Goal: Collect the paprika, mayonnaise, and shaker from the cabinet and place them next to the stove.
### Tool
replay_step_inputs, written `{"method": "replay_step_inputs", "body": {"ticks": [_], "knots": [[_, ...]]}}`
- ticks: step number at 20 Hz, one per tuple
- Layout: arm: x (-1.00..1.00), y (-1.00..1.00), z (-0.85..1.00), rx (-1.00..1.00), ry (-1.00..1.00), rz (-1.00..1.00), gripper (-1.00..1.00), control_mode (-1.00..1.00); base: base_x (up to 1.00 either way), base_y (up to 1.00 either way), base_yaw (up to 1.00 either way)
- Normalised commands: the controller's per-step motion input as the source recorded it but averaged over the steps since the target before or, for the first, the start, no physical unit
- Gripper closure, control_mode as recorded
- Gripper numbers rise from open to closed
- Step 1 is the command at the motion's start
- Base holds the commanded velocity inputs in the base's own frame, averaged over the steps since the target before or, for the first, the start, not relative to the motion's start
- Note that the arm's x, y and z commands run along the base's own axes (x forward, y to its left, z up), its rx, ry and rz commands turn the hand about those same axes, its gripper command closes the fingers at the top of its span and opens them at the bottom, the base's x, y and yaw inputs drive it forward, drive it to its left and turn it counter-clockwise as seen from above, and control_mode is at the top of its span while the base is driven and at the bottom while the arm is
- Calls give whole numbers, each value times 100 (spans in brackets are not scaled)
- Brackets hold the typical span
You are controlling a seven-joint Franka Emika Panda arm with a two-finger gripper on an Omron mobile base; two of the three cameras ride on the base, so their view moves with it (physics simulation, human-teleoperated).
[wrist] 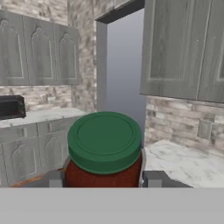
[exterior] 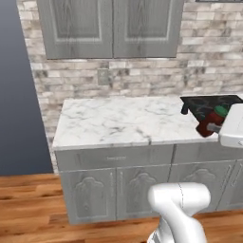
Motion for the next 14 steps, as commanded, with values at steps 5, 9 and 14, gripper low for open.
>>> {"method": "replay_step_inputs", "body": {"ticks": [5,9,14], "knots": [[0,0,0,0,0,0,100,100,62,-46,-16],[0,0,0,0,0,0,100,100,60,-49,-12],[0,0,0,0,0,0,100,100,52,-61,-10]]}}
